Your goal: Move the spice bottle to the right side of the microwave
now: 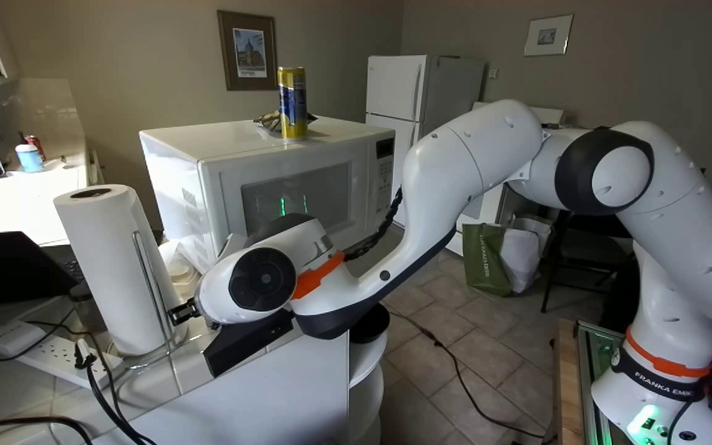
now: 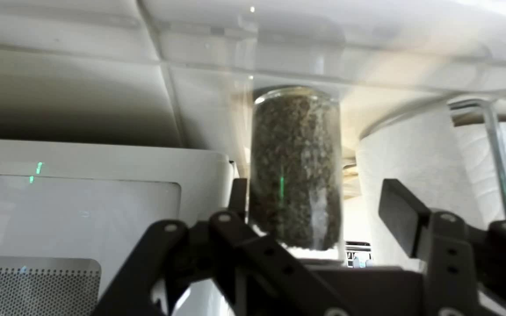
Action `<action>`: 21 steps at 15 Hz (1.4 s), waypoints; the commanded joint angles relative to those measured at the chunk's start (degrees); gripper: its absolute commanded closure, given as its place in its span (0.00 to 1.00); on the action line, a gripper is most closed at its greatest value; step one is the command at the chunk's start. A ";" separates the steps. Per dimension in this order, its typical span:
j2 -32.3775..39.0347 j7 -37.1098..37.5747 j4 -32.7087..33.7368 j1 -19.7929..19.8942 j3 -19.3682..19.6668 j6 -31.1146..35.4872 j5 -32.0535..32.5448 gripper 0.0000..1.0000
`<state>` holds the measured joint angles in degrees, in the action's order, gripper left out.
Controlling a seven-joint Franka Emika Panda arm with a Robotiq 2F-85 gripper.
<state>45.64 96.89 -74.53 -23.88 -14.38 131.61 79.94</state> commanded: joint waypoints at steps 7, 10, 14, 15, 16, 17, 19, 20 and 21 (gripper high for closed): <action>-6.68 -10.76 -6.33 2.87 -5.86 -5.58 -13.01 0.00; -11.19 -13.81 -12.13 4.42 -7.99 -9.16 -18.17 0.00; -20.86 -22.79 -23.81 5.68 -8.24 -4.20 -27.54 0.00; -23.52 -26.17 -26.55 6.45 -8.80 -2.45 -30.44 0.00; -26.27 -29.32 -29.39 6.66 -8.42 -0.67 -33.24 0.00; -29.02 -33.37 -32.07 7.25 -8.35 1.76 -36.29 0.00; -34.77 -41.45 -37.61 8.07 -7.71 5.62 -42.18 0.00; -37.77 -44.90 -40.40 8.25 -7.18 6.58 -45.28 0.00; -40.71 -48.61 -43.30 8.56 -6.47 8.34 -47.97 0.00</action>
<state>15.22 57.84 -106.62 -16.62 -22.62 134.75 39.86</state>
